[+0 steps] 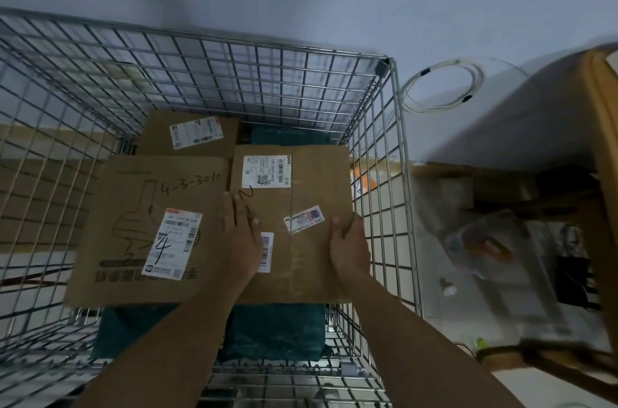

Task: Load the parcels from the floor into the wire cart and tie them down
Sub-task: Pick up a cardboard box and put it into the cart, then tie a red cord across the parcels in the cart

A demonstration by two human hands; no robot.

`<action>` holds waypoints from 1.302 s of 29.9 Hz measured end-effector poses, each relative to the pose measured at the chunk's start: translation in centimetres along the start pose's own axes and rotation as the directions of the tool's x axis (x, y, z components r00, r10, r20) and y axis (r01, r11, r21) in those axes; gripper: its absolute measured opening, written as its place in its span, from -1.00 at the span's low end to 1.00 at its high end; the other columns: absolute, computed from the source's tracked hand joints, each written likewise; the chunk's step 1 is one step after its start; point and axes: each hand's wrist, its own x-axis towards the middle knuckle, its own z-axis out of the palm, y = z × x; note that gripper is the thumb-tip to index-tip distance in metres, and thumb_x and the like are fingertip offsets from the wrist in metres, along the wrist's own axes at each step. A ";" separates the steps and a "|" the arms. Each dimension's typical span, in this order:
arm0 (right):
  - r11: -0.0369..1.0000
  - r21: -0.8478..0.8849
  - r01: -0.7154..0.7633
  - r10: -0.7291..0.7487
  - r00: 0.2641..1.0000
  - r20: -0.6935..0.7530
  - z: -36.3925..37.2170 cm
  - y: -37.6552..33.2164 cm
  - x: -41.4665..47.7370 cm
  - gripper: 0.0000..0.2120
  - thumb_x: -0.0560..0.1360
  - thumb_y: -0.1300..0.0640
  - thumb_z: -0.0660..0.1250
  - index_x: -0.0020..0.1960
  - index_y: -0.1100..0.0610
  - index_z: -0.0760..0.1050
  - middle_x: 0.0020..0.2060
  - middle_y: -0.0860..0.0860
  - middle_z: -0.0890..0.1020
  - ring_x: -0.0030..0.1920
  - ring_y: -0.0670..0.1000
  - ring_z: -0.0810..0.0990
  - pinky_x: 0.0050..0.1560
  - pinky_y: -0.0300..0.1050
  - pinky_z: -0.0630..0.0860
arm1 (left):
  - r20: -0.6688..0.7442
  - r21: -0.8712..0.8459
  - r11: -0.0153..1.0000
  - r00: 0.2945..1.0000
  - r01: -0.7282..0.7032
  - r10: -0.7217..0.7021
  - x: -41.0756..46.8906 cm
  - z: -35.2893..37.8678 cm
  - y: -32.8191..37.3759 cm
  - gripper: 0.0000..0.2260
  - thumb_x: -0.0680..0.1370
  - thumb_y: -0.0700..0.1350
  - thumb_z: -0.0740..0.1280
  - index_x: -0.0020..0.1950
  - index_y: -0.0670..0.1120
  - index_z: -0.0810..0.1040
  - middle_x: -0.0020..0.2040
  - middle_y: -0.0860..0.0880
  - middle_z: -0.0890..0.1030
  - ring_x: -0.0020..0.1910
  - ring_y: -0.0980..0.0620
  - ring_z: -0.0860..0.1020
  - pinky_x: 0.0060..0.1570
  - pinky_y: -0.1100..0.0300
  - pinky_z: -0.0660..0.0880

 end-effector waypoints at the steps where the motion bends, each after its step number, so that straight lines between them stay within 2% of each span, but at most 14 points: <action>1: 1.000 0.002 0.001 -0.001 1.000 0.005 0.0 0.1 0.2 -0.41 0.69 -0.21 0.08 0.63 0.04 0.13 0.52 0.06 0.40 0.47 0.19 0.43 0.43 0.23 0.41 | -0.006 0.002 1.000 1.000 -0.001 0.001 0.0 0.2 0.0 -0.43 0.73 0.05 0.00 0.64 -0.29 0.14 0.66 -0.26 0.11 0.55 -0.33 0.29 0.42 -0.23 0.36; 5: 1.000 -0.003 -0.011 0.011 1.000 0.010 0.0 0.2 0.4 -0.41 0.71 -0.19 0.07 0.63 0.07 0.11 0.53 0.08 0.39 0.47 0.20 0.42 0.42 0.22 0.41 | 0.035 0.001 1.000 0.999 -0.017 0.017 0.1 0.1 0.3 -0.44 0.75 0.00 0.05 0.68 -0.23 0.01 0.69 -0.19 -0.03 0.63 -0.25 0.14 0.54 -0.15 0.17; 8: 0.999 -0.038 -0.029 0.029 0.999 0.021 0.1 -0.2 0.3 -0.44 0.70 -0.18 0.08 0.59 0.11 0.16 0.49 0.12 0.42 0.43 0.22 0.45 0.39 0.21 0.44 | 0.049 0.116 0.992 0.998 -0.042 0.037 0.0 -0.5 0.3 -0.42 0.75 0.05 -0.02 0.69 -0.22 -0.03 0.69 -0.20 -0.03 0.67 -0.18 0.04 0.62 -0.10 -0.02; 11: 0.964 -0.265 0.007 0.006 0.999 0.046 -0.5 -1.6 -0.4 -0.44 0.71 -0.08 0.12 0.58 0.21 0.14 0.49 0.17 0.38 0.44 0.24 0.43 0.38 0.21 0.43 | 0.135 0.235 0.969 0.990 -0.072 0.041 0.1 -2.5 0.5 -0.41 0.74 0.08 -0.07 0.68 -0.22 -0.06 0.69 -0.23 -0.03 0.67 -0.19 -0.05 0.63 -0.10 -0.15; 13: 0.854 -0.508 0.116 -0.055 0.990 0.133 -1.6 -3.2 -1.3 -0.39 0.70 -0.04 0.10 0.64 0.23 0.04 0.59 0.18 0.22 0.55 0.24 0.28 0.47 0.22 0.33 | 0.205 0.322 0.941 0.978 -0.102 0.036 0.2 -4.7 1.4 -0.41 0.74 0.09 -0.06 0.68 -0.21 -0.02 0.69 -0.23 0.00 0.67 -0.21 -0.06 0.62 -0.11 -0.19; 14: 0.770 -0.608 0.192 -0.097 0.978 0.185 -2.3 -4.2 -1.8 -0.40 0.71 -0.06 0.07 0.65 0.19 0.04 0.63 0.15 0.15 0.60 0.22 0.17 0.51 0.22 0.25 | 0.237 0.341 0.932 0.971 -0.125 0.043 0.2 -6.1 2.2 -0.43 0.73 0.10 -0.02 0.67 -0.18 0.09 0.67 -0.21 0.09 0.65 -0.21 0.02 0.62 -0.12 -0.13; 16: 0.619 -0.710 0.335 -0.202 0.942 0.269 -4.1 -6.7 -3.1 -0.44 0.72 -0.13 0.00 0.64 0.08 0.12 0.65 0.08 0.12 0.63 0.17 0.07 0.56 0.19 0.12 | 0.265 0.294 0.945 0.962 -0.140 0.061 0.5 -9.2 4.0 -0.54 0.72 0.12 0.07 0.54 -0.08 0.36 0.56 -0.12 0.33 0.55 -0.16 0.25 0.59 -0.11 0.06; 17: 0.560 -0.728 0.395 -0.261 0.918 0.297 -5.1 -8.4 -3.8 -0.46 0.71 -0.15 0.00 0.63 0.04 0.17 0.64 0.06 0.14 0.63 0.14 0.08 0.57 0.16 0.08 | 0.265 0.264 0.955 0.962 -0.137 0.065 0.7 -10.9 4.9 -0.58 0.70 0.13 0.10 0.47 -0.04 0.43 0.51 -0.09 0.39 0.50 -0.14 0.32 0.56 -0.11 0.13; 18: 0.511 -0.736 0.444 -0.315 0.893 0.321 -6.1 -10.2 -4.8 -0.47 0.71 -0.15 0.01 0.62 0.01 0.19 0.64 0.03 0.15 0.63 0.12 0.08 0.58 0.15 0.06 | 0.260 0.259 0.956 0.963 -0.137 0.068 0.7 -12.7 5.7 -0.56 0.70 0.16 0.11 0.48 -0.02 0.43 0.52 -0.10 0.40 0.50 -0.14 0.33 0.56 -0.12 0.15; 21: 0.405 -0.746 0.529 -0.442 0.827 0.347 -9.3 -16.9 -8.7 -0.40 0.69 -0.23 -0.01 0.65 0.00 0.12 0.66 0.03 0.09 0.65 0.12 0.03 0.60 0.20 -0.01 | 0.202 0.359 0.915 0.972 -0.185 0.117 -0.1 -19.4 7.9 -0.41 0.69 0.27 0.02 0.64 -0.01 0.22 0.64 -0.13 0.22 0.60 -0.18 0.17 0.59 -0.18 0.01; 25: 0.339 -0.762 0.551 -0.529 0.782 0.330 -14.3 -26.5 -15.8 -0.35 0.69 -0.29 -0.11 0.68 -0.01 0.01 0.67 0.02 -0.01 0.66 0.13 -0.07 0.63 0.20 -0.07 | 0.055 0.401 0.902 0.987 -0.161 0.152 -2.8 -31.5 10.7 -0.41 0.69 0.27 -0.03 0.62 -0.01 0.28 0.65 -0.13 0.21 0.64 -0.16 0.12 0.60 -0.17 -0.01; 29: 0.242 -0.754 0.610 -0.669 0.668 0.326 -18.9 -34.7 -24.9 -0.37 0.70 -0.27 -0.11 0.68 -0.01 0.00 0.68 -0.01 -0.03 0.66 0.11 -0.08 0.63 0.18 -0.08 | -0.104 0.437 0.895 0.984 -0.086 0.146 -6.9 -43.9 11.3 -0.33 0.63 0.30 -0.17 0.62 0.02 0.28 0.66 -0.10 0.21 0.65 -0.14 0.10 0.61 -0.16 -0.06; 32: 0.182 -0.724 0.665 -0.776 0.550 0.309 -20.0 -40.2 -32.0 -0.37 0.69 -0.29 -0.09 0.67 -0.01 0.07 0.67 -0.01 0.04 0.66 0.11 -0.02 0.63 0.19 -0.03 | -0.204 0.448 0.894 0.971 -0.019 0.122 -11.2 -53.0 9.9 -0.41 0.69 0.27 -0.09 0.65 0.02 0.21 0.68 -0.09 0.12 0.66 -0.15 0.02 0.61 -0.16 -0.11; 39: -0.034 -0.620 0.784 -0.884 0.265 0.384 -15.4 -49.2 -49.3 -0.35 0.68 -0.30 -0.07 0.66 0.00 0.09 0.67 0.01 0.08 0.65 0.12 0.02 0.62 0.19 -0.01 | -0.404 0.420 0.881 0.914 0.219 -0.034 -21.4 -68.1 0.2 -0.39 0.70 0.28 -0.11 0.68 0.02 0.11 0.69 -0.07 0.09 0.67 -0.14 0.00 0.61 -0.15 -0.10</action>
